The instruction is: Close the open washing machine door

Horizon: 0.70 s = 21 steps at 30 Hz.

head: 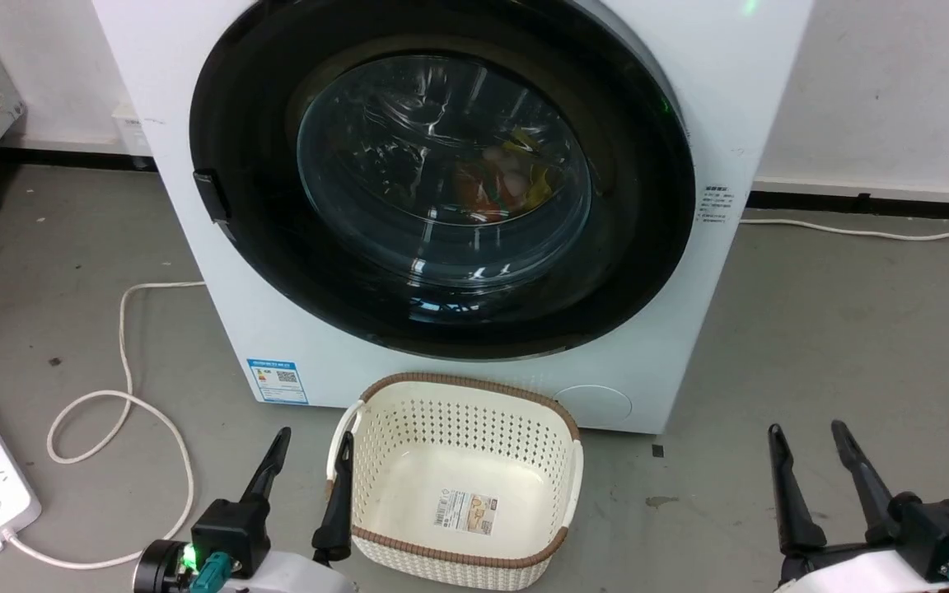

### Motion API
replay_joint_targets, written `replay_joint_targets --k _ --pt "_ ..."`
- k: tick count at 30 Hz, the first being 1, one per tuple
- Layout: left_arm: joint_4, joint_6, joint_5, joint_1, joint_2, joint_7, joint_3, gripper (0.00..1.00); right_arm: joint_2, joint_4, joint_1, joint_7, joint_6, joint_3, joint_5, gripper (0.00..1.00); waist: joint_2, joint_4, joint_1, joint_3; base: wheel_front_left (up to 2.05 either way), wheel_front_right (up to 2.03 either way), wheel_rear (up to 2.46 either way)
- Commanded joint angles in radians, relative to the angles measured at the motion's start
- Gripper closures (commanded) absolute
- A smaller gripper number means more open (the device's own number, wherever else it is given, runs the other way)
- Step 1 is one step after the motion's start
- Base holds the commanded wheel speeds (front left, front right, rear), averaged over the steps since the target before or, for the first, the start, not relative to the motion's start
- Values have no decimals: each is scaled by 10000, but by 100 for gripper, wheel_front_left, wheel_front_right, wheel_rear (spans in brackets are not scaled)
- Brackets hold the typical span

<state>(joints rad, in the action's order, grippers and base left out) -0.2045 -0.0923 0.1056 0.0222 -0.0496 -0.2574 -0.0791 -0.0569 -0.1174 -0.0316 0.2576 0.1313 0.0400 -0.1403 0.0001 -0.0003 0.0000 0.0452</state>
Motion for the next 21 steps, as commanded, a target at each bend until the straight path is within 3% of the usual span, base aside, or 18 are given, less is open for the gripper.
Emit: replay_joint_targets --k 1,3,4,21 --pt "39 -64 -43 -118 -7 -43 62 0 58 -127 -104 41 -6 -59 -141 0 -1 -28 0 3 0 0 0" --pt "47 -68 -25 -130 -7 -43 75 0 60 -175 -97 41 -6 -122 -182 0 -1 -38 0 3 0 0 0" --pt "-7 0 4 -27 0 0 62 100 10 -195 1 0 0 -182 -184 100 -1 -47 0 2 0 0 0" --pt "187 100 -99 -45 -1 264 108 100 17 -71 34 -256 -1 -207 -28 100 -1 -46 0 -45 0 0 0"
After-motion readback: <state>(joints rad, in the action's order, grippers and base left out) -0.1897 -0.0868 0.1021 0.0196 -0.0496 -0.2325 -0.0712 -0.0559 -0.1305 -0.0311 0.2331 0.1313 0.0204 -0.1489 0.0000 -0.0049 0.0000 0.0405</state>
